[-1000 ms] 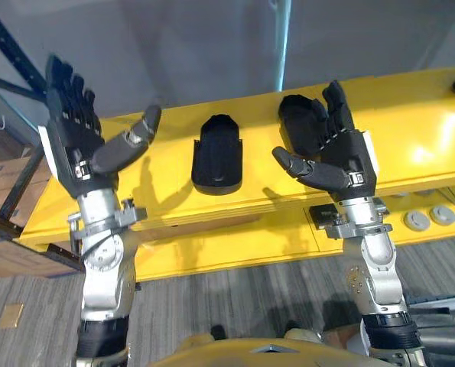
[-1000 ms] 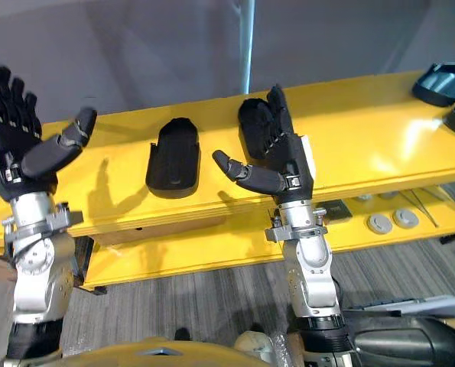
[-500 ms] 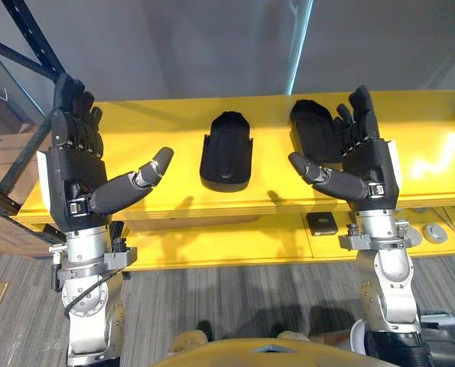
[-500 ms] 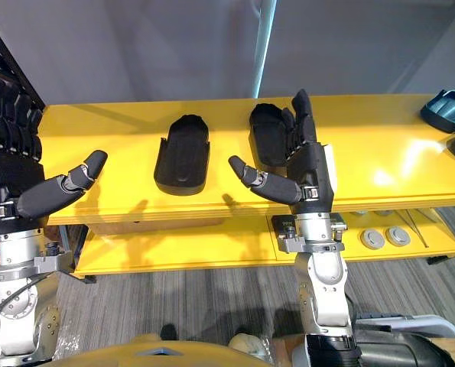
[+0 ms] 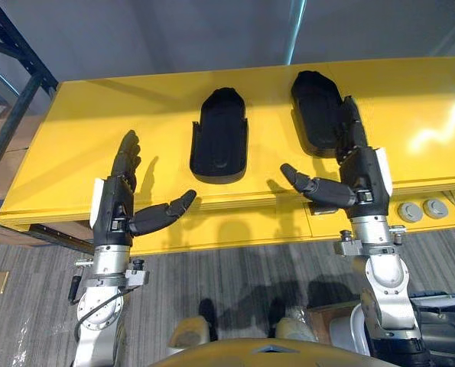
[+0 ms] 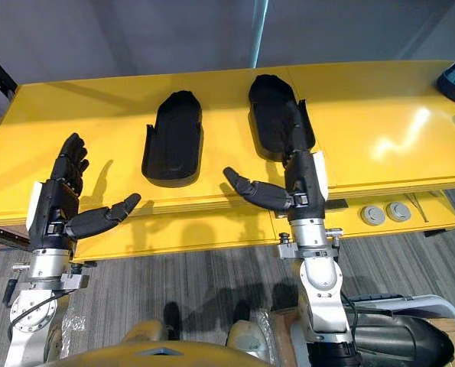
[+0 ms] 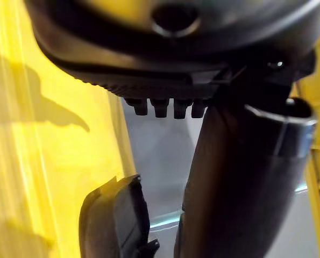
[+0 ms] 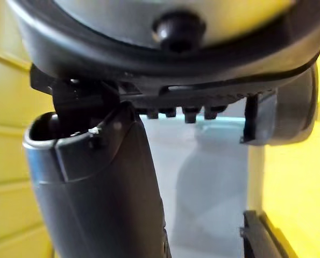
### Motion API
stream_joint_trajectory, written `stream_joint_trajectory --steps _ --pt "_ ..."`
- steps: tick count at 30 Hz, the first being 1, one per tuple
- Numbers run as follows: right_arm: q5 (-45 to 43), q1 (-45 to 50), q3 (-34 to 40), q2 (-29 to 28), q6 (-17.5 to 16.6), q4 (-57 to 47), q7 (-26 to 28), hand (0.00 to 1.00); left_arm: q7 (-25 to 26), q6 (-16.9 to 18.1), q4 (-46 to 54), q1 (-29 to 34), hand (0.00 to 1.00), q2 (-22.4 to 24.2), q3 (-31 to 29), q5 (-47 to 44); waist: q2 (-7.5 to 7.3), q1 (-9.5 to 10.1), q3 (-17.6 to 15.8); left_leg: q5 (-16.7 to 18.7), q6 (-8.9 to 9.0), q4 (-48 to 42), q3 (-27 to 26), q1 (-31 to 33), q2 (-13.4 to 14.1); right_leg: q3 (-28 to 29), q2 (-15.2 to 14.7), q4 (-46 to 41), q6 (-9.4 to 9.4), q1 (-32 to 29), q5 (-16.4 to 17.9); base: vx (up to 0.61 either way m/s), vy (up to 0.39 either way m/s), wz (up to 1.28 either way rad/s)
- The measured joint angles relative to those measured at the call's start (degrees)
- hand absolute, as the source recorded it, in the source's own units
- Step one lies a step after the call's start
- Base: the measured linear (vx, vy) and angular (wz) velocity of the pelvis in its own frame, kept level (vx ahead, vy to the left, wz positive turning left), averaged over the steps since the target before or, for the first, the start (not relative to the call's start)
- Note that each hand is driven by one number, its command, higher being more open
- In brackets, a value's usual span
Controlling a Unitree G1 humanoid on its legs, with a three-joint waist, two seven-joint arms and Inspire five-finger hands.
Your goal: Walk over and take three plastic housings, then place them on the shelf
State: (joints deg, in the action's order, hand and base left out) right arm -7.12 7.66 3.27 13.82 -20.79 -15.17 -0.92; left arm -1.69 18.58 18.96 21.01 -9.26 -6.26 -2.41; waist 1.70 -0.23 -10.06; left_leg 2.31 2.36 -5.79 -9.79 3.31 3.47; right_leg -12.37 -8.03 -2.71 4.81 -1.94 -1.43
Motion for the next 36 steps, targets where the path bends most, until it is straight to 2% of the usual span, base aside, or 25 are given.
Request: stream_joint_trajectory --steps 5,9,11,16,21,26,36 --pt "-0.15 -0.21 3.34 0.03 -2.50 -0.60 -2.50 1.00 0.06 -0.36 -3.14 -0.08 1.00 -0.37 1.17 0.02 0.54 -0.19 -0.30 0.23 0.05 -0.17 -0.45 0.00 0.08 0.26 0.03 0.01 -0.04 -0.11 0.07 -0.02 0.002 -0.04" --pt "-0.45 -0.63 4.98 0.06 -3.75 -0.62 -4.77 1.00 3.76 -0.34 -6.68 -0.85 1.00 -0.41 2.33 0.34 1.34 -0.61 -0.59 0.67 0.13 -0.94 -1.25 0.34 0.26 1.59 0.21 -0.12 0.05 -0.85 -0.02 -0.03 0.002 -0.13" --pt "-0.69 -0.62 5.15 0.06 -3.84 -0.62 -4.78 1.00 5.10 -0.34 -8.49 -1.58 1.00 -0.45 2.58 0.84 1.49 -1.55 -0.51 0.79 0.03 -1.06 -1.43 0.34 0.26 1.74 0.20 -0.13 0.08 -0.84 -0.05 -0.01 0.007 -0.06" --pt "-1.40 0.39 5.77 0.03 -4.81 -0.62 -4.63 1.00 8.43 -0.34 -14.78 -8.12 1.00 -0.89 3.74 0.65 1.50 -1.94 -0.51 1.17 -0.05 -1.18 -2.75 0.09 0.29 3.11 0.24 -0.12 0.29 -1.23 -0.28 -0.01 0.012 -0.13" --pt "-2.79 0.44 6.16 0.02 -4.92 -0.61 -4.58 1.00 13.48 0.05 -20.23 -12.83 1.00 -1.19 3.70 0.75 1.50 -3.20 -0.51 1.70 -0.17 -1.55 -4.03 -0.19 0.31 4.46 0.25 -0.12 0.45 -1.56 -0.51 0.00 0.016 -0.12" --pt "-3.43 0.45 6.22 -0.01 -4.92 -0.59 -4.35 1.00 16.67 0.05 -23.00 -15.15 1.00 -2.51 4.08 0.83 1.50 -3.68 -0.50 1.95 -0.26 -1.53 -4.77 -0.69 0.25 5.32 0.22 -0.12 0.55 -1.51 -0.62 -0.01 0.016 -0.10" --pt "-8.71 0.31 4.26 -0.02 -4.92 1.37 -1.78 1.00 19.99 -0.26 -30.25 -20.04 1.00 -3.14 4.25 1.30 1.63 -4.56 -0.55 1.98 -0.30 -1.85 -5.92 -0.82 0.25 6.45 0.24 -0.07 0.60 -1.84 -1.21 -0.03 0.012 -0.06"
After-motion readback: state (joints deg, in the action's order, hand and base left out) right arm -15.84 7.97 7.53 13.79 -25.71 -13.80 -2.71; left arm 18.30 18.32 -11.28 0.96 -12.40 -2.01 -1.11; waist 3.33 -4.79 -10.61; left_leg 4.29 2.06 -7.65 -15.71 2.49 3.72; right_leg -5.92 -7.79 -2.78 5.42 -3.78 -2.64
